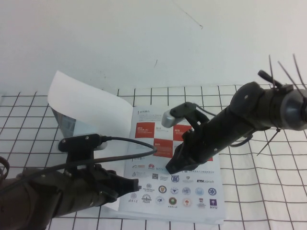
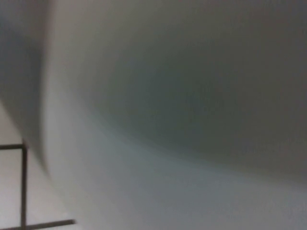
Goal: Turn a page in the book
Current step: Open the closed book
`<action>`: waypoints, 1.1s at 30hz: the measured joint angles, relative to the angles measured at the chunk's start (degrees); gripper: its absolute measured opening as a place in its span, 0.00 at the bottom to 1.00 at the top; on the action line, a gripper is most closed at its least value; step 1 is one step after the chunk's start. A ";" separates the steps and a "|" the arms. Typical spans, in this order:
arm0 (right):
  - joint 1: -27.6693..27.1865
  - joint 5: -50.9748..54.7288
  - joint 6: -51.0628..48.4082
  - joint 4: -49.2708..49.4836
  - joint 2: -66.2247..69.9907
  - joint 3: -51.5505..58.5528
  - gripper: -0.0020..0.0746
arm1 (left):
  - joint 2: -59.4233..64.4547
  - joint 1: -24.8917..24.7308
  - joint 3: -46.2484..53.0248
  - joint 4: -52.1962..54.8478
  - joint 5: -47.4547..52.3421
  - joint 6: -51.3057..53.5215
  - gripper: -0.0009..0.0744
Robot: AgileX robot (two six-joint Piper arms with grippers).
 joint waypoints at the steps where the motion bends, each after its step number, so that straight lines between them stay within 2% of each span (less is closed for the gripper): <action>1: 0.00 0.00 0.29 0.00 1.42 0.00 0.03 | 0.00 0.00 0.00 0.00 0.72 0.00 0.01; 14: -0.20 1.63 0.97 0.22 3.75 -1.20 0.03 | -4.11 -0.11 0.04 0.89 3.76 0.00 0.01; 25: -0.20 2.11 1.32 -0.36 3.87 -1.42 0.03 | -21.08 -3.42 0.30 -0.80 -7.08 0.49 0.01; 33: -0.20 2.33 1.45 -0.47 3.87 -1.54 0.03 | -13.60 -3.42 0.39 -10.00 -8.41 12.34 0.01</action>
